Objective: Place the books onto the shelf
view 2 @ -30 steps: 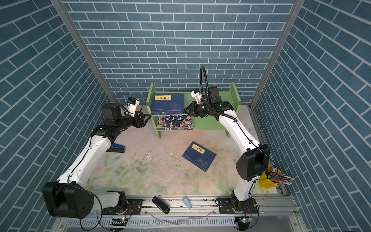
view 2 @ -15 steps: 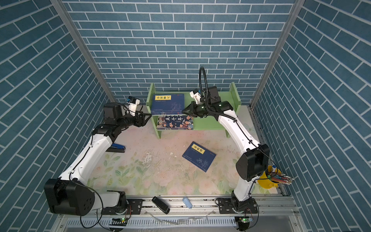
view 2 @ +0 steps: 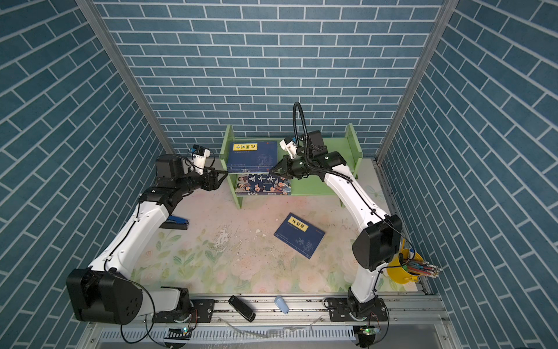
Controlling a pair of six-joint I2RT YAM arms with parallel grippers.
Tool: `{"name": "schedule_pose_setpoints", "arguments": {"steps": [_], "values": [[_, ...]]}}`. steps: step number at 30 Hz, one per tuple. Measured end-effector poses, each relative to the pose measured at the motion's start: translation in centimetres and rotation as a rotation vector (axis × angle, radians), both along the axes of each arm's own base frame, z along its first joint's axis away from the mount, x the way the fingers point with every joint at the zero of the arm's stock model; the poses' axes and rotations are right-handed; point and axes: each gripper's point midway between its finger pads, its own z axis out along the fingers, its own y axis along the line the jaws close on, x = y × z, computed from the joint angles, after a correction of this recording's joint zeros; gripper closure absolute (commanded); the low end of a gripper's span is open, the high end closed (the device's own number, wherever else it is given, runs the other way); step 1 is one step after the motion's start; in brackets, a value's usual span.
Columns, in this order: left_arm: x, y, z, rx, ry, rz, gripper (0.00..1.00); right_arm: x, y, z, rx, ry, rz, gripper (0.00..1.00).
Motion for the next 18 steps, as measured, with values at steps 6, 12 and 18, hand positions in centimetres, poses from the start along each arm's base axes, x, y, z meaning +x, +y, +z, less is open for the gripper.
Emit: {"name": "schedule_pose_setpoints", "arguments": {"steps": [6,12,18], "values": [[0.0,0.0,0.1,-0.001,0.000,0.001,0.31,0.3,0.0,-0.9,-0.027,0.015,-0.004,0.99],[0.1,0.0,0.4,-0.005,-0.006,0.002,0.31,0.4,-0.1,-1.1,-0.043,0.019,-0.009,0.98],[0.2,0.0,0.3,-0.014,-0.002,0.006,0.31,0.7,-0.1,-0.2,-0.038,-0.010,-0.013,0.98]]}}
